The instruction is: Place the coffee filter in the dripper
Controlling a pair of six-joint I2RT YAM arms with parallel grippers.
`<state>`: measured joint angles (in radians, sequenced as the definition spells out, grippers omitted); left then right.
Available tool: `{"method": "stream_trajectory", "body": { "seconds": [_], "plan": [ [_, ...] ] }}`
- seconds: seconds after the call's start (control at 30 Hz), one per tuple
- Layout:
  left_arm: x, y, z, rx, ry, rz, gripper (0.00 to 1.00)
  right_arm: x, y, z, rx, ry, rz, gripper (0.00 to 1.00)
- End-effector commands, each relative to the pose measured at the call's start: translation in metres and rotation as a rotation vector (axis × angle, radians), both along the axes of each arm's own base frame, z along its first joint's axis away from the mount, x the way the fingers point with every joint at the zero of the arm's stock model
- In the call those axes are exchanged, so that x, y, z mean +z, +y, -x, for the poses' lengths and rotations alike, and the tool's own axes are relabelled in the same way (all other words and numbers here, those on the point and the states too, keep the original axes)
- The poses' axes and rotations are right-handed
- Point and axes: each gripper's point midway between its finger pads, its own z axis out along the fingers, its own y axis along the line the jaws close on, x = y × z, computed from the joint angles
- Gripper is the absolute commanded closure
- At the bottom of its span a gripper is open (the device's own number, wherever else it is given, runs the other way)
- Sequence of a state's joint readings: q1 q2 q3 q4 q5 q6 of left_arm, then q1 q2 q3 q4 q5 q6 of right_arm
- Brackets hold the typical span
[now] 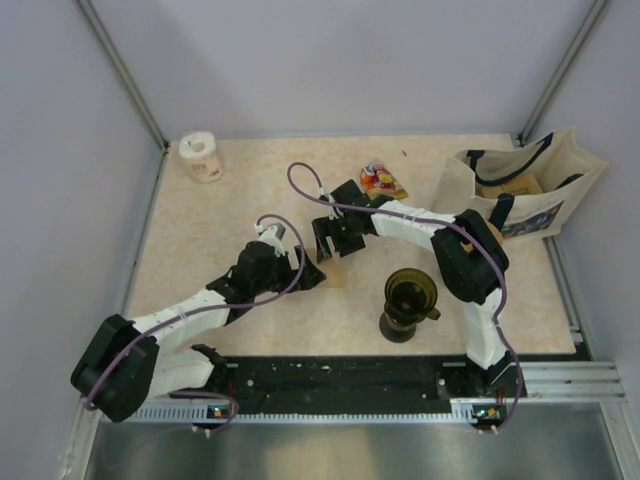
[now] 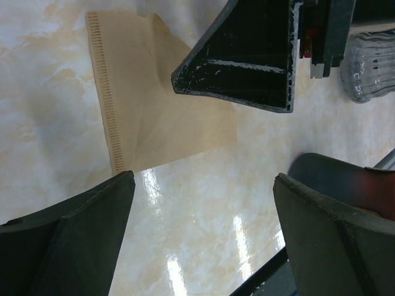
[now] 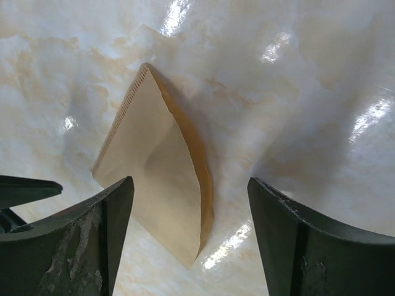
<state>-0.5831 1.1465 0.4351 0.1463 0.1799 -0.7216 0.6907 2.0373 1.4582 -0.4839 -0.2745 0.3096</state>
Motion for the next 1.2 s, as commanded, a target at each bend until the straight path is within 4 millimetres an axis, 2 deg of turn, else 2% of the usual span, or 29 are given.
{"method": "stream_trajectory", "body": {
  "seconds": [0.0, 0.2, 0.33, 0.53, 1.03, 1.17],
  "plan": [
    [0.004, -0.008, -0.01, 0.007, -0.038, 0.049, 0.01, -0.001, 0.009, 0.006, -0.003, 0.04, -0.066, 0.26],
    [-0.02, -0.018, -0.008, -0.02, 0.043, 0.052, 0.01, 0.007, 0.011, 0.011, 0.0, 0.053, -0.096, 0.29],
    [-0.033, -0.017, -0.008, -0.009, 0.067, 0.033, 0.01, 0.017, 0.011, 0.016, 0.009, 0.053, -0.12, 0.29],
    [-0.035, -0.018, -0.011, -0.007, 0.067, 0.031, 0.01, 0.031, 0.018, 0.026, 0.042, 0.079, -0.185, 0.34],
    [-0.036, -0.016, -0.012, 0.003, 0.07, 0.016, 0.01, 0.053, 0.018, 0.025, 0.043, 0.028, -0.209, 0.45],
    [-0.034, -0.017, -0.012, 0.001, 0.065, 0.019, 0.01, 0.053, 0.017, 0.025, 0.044, 0.022, -0.195, 0.59]
  ]
}}
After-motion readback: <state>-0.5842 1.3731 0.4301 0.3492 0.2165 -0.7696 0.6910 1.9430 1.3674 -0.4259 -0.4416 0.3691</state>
